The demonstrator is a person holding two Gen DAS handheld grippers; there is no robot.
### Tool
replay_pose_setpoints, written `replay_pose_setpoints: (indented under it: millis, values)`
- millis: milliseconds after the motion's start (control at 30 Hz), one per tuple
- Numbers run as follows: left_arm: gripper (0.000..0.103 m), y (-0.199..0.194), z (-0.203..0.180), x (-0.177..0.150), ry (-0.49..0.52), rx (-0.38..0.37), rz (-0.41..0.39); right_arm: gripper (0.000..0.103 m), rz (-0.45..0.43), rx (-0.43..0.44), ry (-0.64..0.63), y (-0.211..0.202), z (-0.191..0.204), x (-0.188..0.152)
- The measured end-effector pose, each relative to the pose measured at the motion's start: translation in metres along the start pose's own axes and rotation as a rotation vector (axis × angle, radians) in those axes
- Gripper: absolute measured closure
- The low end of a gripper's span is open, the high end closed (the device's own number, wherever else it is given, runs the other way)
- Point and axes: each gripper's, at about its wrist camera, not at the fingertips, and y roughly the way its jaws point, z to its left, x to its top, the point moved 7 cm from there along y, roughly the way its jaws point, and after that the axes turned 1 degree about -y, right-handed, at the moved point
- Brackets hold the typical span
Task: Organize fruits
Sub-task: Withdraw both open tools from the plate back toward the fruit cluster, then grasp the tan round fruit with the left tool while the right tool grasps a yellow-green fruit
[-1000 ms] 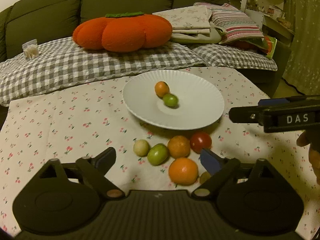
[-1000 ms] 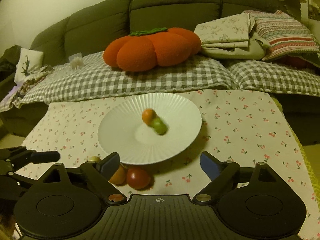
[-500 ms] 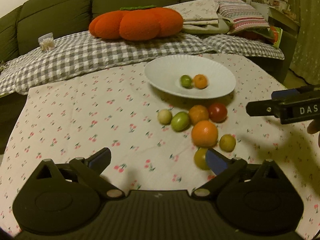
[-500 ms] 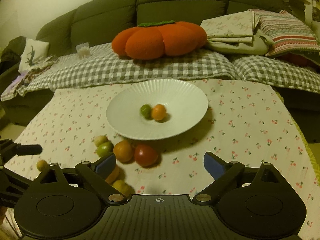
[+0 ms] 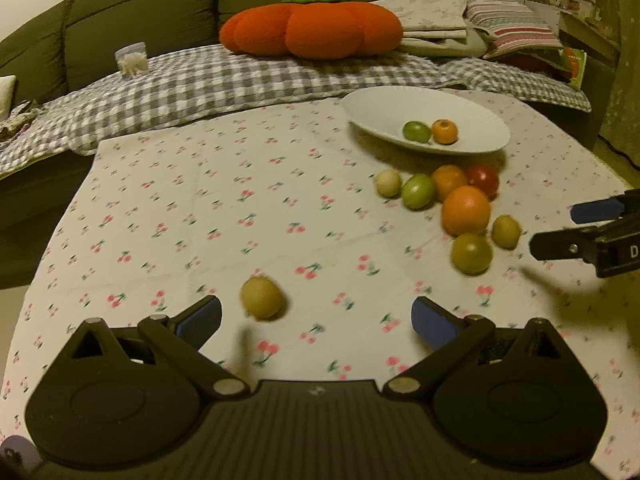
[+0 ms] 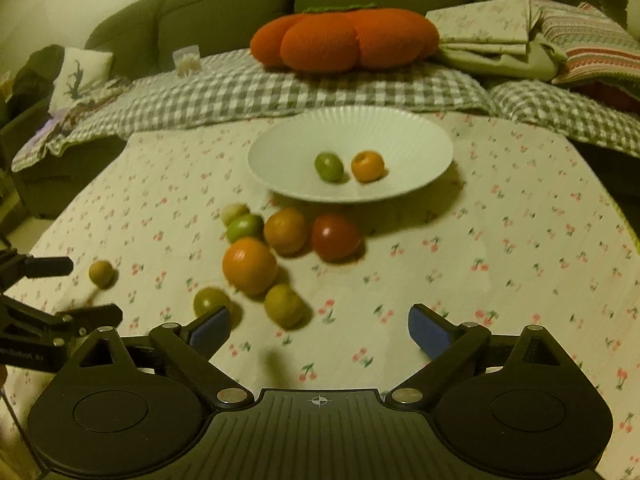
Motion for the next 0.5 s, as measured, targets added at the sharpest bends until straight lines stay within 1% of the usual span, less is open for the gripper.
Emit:
replay_pose_setpoints:
  millis: [167, 333, 367, 500]
  values:
    - [0.002, 0.002, 0.008, -0.01, 0.015, 0.016, -0.008, 0.006, 0.028, -0.003, -0.006, 0.007, 0.005, -0.014]
    - [0.001, 0.012, 0.008, -0.019, 0.071, 0.027, -0.014, 0.006, 0.046, -0.012, -0.018, 0.014, 0.006, -0.026]
    - [0.001, 0.012, 0.009, -0.019, 0.069, 0.024, -0.029, 0.005, 0.04, -0.018, -0.032, 0.015, 0.007, -0.027]
    - [0.001, 0.014, 0.011, -0.019, 0.036, 0.012, -0.037, 0.002, 0.025, -0.036, -0.087, 0.017, 0.011, -0.031]
